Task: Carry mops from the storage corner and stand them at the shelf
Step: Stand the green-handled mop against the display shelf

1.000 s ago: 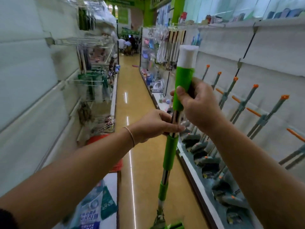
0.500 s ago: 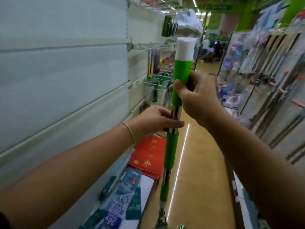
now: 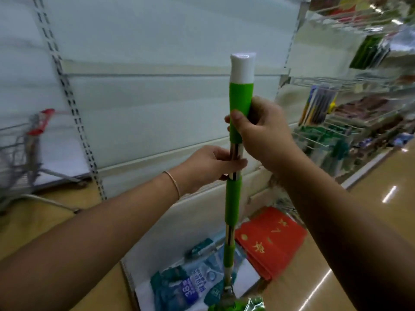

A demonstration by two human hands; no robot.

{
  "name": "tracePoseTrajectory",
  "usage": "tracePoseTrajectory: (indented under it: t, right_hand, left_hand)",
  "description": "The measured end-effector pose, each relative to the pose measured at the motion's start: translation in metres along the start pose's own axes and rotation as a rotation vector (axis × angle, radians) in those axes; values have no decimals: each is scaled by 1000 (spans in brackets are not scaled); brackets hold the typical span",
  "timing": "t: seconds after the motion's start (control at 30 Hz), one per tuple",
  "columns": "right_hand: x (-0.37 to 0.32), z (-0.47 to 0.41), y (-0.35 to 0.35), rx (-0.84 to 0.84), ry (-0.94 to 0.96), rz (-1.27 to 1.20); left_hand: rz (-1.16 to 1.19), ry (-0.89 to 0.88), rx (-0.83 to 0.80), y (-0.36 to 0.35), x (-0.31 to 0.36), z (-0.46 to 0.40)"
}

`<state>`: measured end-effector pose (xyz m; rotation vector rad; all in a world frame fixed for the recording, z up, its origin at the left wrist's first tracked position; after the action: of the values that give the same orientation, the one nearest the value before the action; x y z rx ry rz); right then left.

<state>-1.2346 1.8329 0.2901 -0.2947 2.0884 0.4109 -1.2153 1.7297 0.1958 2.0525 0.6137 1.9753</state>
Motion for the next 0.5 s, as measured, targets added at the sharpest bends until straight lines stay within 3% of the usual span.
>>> tracePoseTrajectory:
  t: [0.23,0.5]
  right_hand:
    - [-18,-25,-59,-176,48,-93]
    - [-23,-48,-99,-237,58,-211]
  left_hand:
    - [-76,48,146,67,-11,20]
    - [-234,21,233,119,-16,29]
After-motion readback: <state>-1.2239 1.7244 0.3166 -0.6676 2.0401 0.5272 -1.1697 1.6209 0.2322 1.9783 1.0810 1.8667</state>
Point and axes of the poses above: each hand's wrist, its own z-axis away from the middle knuckle, its own y-axis out of the back of the hand, x = y × z, the point moved 6 cm from there along -z, towards the middle knuckle, and after that the axes turned 12 degrees about -z, right-handed, at the moved point
